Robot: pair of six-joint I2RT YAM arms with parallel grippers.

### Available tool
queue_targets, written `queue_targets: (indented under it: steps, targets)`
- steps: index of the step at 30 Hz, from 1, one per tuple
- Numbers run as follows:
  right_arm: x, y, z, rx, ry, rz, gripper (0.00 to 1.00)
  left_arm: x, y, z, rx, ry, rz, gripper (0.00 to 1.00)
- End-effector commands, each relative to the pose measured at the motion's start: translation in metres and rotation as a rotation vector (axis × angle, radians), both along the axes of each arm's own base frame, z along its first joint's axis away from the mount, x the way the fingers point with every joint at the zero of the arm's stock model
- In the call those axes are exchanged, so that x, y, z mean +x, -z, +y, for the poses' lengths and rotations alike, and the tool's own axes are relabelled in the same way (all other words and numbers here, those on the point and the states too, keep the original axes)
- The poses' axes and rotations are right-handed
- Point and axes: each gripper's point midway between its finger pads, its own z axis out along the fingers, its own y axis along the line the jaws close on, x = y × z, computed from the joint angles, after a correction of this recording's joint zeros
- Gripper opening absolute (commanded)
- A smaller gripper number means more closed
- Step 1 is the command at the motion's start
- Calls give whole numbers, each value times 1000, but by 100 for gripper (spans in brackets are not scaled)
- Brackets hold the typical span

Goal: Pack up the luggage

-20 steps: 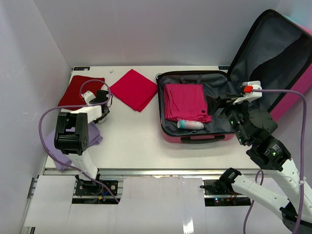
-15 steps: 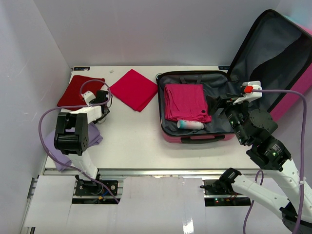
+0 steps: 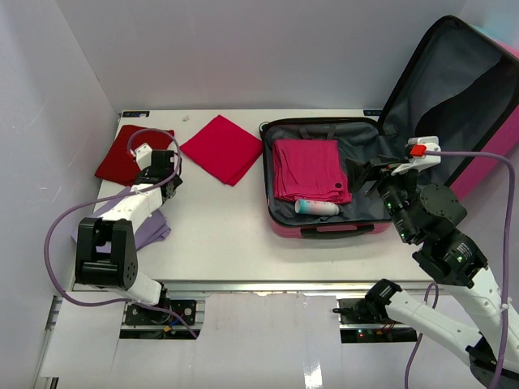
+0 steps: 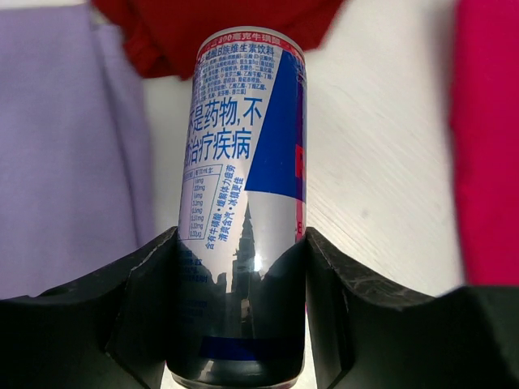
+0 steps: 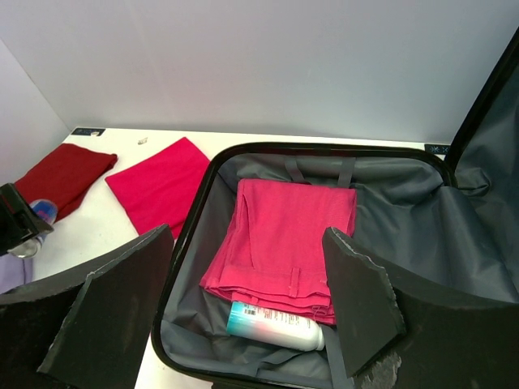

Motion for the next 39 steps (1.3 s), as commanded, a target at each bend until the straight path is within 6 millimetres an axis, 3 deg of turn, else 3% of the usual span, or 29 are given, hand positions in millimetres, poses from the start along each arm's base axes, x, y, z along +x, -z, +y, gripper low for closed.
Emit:
queue_targets:
  steps: [1, 5, 6, 7, 8, 11, 16, 18, 20, 26, 33, 34, 36, 38, 39]
  targets:
    - [-6, -27, -6, 60, 3, -61, 81, 28, -64, -90, -32, 403, -221, 0]
    - [-11, -31, -13, 78, 16, -73, 81, 19, -104, -227, -55, 922, -297, 0]
    - [-12, -32, -15, 86, 22, -76, 81, 10, -96, -248, -55, 1005, -276, 0]
    - [-14, -34, -19, 97, 29, -82, 81, 5, -112, -282, -45, 1117, -311, 0]
    - [-15, -35, -21, 106, 35, -86, 81, -4, -115, -309, -18, 1213, -317, 0]
    - [-23, -41, -31, 140, 47, -109, 81, -19, -129, -362, 83, 1391, -363, 0]
    - [-36, -49, -48, 221, 71, -160, 81, -58, -138, -447, 83, 1647, -425, 0]
    - [-41, -53, -53, 237, 69, -174, 81, -65, -141, -467, 87, 1704, -452, 0]
    - [-44, -55, -56, 242, 67, -179, 81, -86, -143, -494, 70, 1813, -488, 0]
    - [-52, -60, -62, 262, 62, -198, 81, -114, -136, -545, 57, 2010, -559, 0]
    - [-52, -60, -65, 258, 78, -200, 81, -130, -103, -592, -19, 2121, -609, 0]
    - [-51, -60, -65, 254, 78, -198, 81, -130, -106, -597, -19, 2126, -621, 0]
    - [-51, -59, -64, 250, 76, -195, 81, -128, -90, -609, -20, 2135, -604, 0]
    - [-50, -59, -64, 247, 80, -194, 81, -124, -93, -619, -31, 2132, -628, 0]
    - [-50, -59, -65, 248, 84, -195, 81, -123, -83, -623, -43, 2135, -612, 0]
